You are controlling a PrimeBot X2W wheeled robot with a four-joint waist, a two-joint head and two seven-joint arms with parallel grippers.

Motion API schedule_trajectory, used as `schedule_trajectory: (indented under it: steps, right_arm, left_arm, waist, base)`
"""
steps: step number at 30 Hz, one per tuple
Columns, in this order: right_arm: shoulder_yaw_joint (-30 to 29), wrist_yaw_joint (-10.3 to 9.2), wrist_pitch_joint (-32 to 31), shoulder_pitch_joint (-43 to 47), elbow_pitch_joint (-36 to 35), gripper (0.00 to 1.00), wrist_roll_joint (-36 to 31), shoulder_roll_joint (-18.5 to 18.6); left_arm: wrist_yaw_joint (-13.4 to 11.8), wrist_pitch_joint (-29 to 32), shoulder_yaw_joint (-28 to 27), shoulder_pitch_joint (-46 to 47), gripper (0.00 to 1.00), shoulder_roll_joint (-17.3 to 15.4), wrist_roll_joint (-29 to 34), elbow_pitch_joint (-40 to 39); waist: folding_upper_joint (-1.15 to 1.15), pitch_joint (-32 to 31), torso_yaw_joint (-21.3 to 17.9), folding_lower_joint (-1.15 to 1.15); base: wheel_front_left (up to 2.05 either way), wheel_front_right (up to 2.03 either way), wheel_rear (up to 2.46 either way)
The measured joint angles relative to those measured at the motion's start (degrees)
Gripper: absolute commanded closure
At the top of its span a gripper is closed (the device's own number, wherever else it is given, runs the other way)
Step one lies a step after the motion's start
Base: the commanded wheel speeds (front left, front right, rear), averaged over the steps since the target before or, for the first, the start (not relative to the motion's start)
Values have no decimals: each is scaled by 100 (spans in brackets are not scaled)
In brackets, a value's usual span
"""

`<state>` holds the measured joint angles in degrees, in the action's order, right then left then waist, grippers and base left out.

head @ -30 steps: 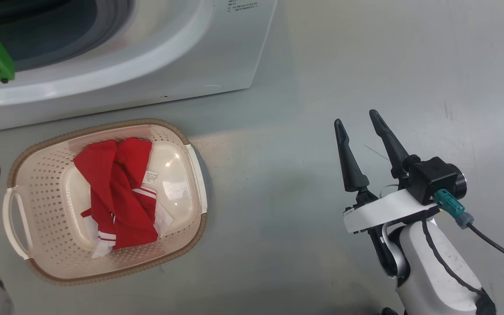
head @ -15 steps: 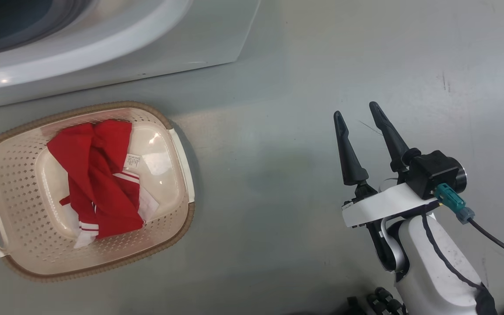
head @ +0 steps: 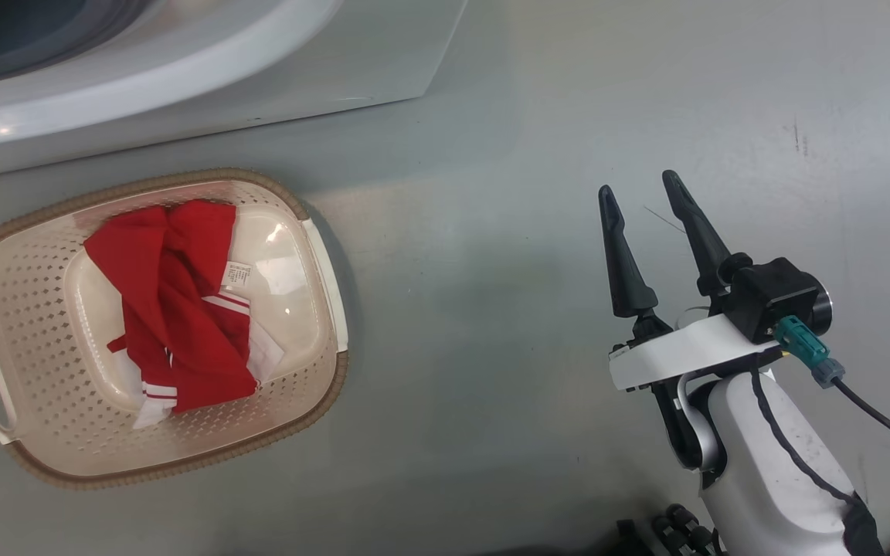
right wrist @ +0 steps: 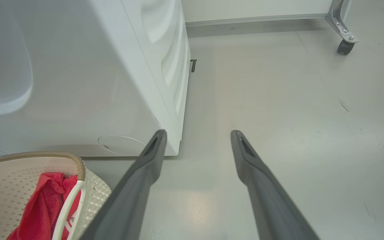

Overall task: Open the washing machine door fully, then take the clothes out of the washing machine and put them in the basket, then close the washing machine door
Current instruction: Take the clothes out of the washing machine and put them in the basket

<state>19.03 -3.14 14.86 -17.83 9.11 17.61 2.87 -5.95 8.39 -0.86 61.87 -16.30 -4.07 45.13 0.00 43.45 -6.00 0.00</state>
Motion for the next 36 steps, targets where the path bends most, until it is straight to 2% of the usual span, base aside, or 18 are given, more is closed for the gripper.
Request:
schedule_trajectory:
  steps: [1, 9, 15, 26, 36]
  right_arm:
    - [-12, 0, 0, -18, 10, 0, -1, 2]
    - [-62, 2, 0, -81, 119, 0, -20, 3]
    - [-115, 12, 0, -81, 209, 0, -34, 3]
    - [-267, 71, 0, -44, 408, 0, -34, 8]
    - [-397, 198, 0, 197, 661, 0, -35, 9]
  left_arm:
    - [-10, -49, 3, 2, 100, 52, 0, 33]
    - [-30, -269, 35, -10, 100, 293, -2, 434]
    - [-21, -611, 116, -92, 100, 612, -104, 586]
    - [475, -1452, 38, -450, 100, 1260, -616, 842]
    - [827, -2068, -123, -1038, 100, 1381, -950, 1165]
  waist:
    - [0, -9, 16, 0]
    - [0, -208, 128, 0]
    - [0, -431, 210, 0]
    - [0, -943, 406, 0]
    - [0, -1536, 627, 0]
  base:
    - [0, 0, 0]
    - [0, 0, 0]
    - [0, 0, 0]
    - [0, 0, 0]
    - [0, 0, 0]
